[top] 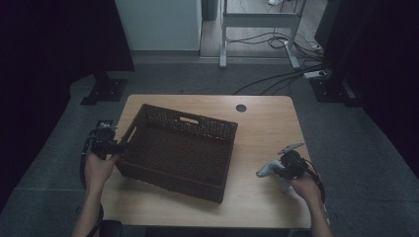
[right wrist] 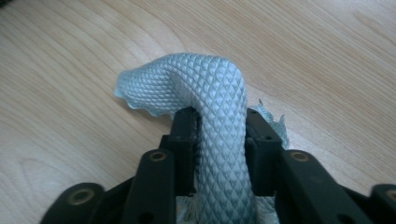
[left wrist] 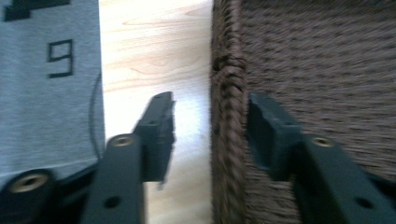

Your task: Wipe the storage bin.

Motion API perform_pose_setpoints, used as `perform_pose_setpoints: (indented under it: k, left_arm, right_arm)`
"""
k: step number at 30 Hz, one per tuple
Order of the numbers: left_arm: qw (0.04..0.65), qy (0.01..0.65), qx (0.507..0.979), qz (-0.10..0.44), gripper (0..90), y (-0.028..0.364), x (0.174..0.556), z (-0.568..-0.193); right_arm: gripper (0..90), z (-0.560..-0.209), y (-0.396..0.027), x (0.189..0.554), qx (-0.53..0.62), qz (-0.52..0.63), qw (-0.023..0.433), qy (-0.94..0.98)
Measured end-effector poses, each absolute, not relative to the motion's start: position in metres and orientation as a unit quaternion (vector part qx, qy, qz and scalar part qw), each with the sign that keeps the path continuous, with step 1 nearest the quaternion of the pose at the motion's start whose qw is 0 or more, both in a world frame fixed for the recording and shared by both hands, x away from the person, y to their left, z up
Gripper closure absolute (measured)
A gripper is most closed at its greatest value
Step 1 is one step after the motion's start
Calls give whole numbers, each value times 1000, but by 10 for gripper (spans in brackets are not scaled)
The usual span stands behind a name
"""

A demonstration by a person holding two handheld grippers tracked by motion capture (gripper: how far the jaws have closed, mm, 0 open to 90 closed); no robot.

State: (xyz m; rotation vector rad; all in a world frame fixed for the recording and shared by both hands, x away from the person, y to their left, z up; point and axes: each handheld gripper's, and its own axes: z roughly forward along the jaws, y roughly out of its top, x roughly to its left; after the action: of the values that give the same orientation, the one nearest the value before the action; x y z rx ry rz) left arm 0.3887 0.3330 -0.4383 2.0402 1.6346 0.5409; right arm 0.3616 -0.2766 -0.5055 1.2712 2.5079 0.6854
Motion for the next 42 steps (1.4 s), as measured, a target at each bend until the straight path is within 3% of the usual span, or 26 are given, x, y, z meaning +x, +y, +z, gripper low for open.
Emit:
perform_pose_setpoints:
  k: [4, 6, 8, 24, 42]
  left_arm:
    - [213, 586, 761, 182, 676, 333, 383, -441]
    - [234, 582, 761, 165, 781, 335, 384, -443]
    - [232, 578, 764, 169, 824, 335, 385, -443]
    - [266, 523, 797, 144, 840, 344, 401, -445]
    - [281, 488, 817, 126, 838, 323, 397, -446]
  right_arm:
    - [684, -504, -271, 362, 430, 232, 122, 864]
    - [684, -504, -268, 362, 429, 230, 122, 865]
    - [684, -504, -267, 362, 426, 231, 123, 866]
    - [707, -489, -258, 358, 412, 298, 121, 852]
    - [705, -465, -241, 365, 395, 382, 166, 819]
